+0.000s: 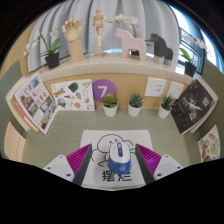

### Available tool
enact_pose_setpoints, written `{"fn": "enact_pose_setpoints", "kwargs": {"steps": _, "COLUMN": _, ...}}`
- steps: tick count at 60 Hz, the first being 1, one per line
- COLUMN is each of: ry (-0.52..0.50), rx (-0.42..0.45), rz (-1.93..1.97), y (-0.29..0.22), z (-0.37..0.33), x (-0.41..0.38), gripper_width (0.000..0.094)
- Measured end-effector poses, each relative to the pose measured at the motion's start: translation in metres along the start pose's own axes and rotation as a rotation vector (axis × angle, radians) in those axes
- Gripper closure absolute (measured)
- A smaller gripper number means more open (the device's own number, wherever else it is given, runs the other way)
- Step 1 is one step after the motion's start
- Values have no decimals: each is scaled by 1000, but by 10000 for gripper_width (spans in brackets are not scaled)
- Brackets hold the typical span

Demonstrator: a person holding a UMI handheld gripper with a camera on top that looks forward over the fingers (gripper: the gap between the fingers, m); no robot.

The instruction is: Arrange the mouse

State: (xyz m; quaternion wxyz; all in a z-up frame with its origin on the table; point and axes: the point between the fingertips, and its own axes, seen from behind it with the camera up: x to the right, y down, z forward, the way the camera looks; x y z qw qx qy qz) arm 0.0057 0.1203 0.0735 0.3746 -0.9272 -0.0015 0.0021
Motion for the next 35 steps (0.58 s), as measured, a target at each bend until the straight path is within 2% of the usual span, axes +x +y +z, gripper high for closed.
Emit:
{"fn": "enact_pose_setpoints", "kwargs": {"steps": 15, "ry": 53, "rx": 145, "rz": 6, "y": -31, "z": -107, "x": -21, "gripper_width": 71}}
{"fn": "enact_pose_setpoints", "kwargs": {"steps": 35, "ry": 84, "rx": 213, "rz": 36, "y": 8, "z": -207, "x": -61, "gripper_width": 71}}
